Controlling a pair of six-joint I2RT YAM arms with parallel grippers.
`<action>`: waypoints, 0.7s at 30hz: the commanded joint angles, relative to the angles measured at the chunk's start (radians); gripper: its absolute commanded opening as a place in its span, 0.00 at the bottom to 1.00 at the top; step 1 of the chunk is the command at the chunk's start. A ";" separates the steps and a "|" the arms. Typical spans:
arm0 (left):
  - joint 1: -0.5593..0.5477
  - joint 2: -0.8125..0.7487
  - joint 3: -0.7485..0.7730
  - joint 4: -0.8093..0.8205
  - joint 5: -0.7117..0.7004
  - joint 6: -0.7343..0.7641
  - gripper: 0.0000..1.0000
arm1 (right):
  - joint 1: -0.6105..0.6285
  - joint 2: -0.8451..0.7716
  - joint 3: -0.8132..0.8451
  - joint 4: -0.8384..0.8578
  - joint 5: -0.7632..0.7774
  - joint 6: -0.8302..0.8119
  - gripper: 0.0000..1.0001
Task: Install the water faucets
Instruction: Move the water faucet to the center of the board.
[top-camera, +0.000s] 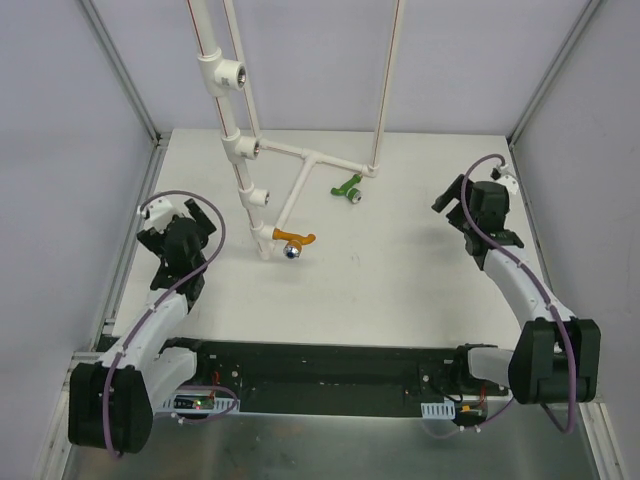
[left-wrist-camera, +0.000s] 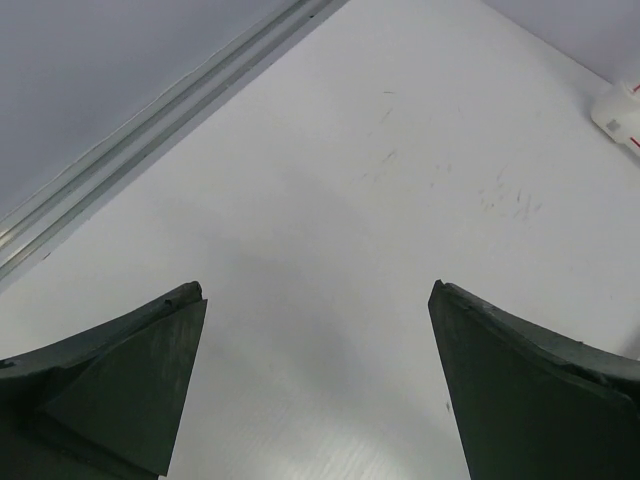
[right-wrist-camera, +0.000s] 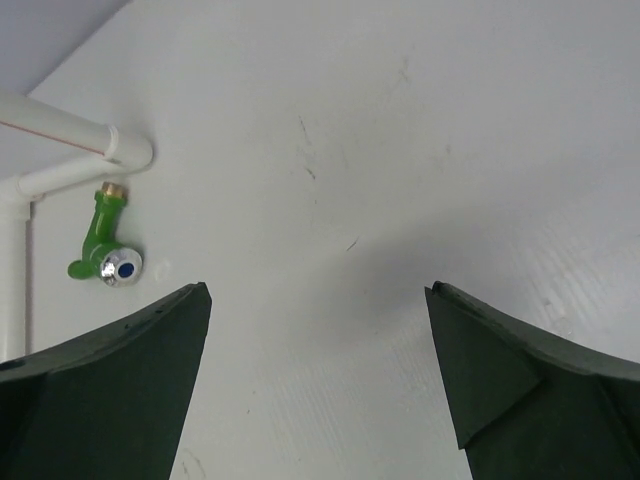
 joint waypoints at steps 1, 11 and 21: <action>-0.004 -0.119 0.065 -0.433 -0.146 -0.298 0.99 | -0.006 0.108 0.092 -0.204 -0.174 0.120 0.99; -0.002 -0.392 0.112 -0.675 -0.120 -0.336 0.99 | 0.075 0.349 0.243 -0.247 -0.274 0.138 0.99; -0.002 -0.377 0.188 -0.858 -0.148 -0.528 0.99 | 0.250 0.567 0.486 -0.219 -0.228 0.223 0.99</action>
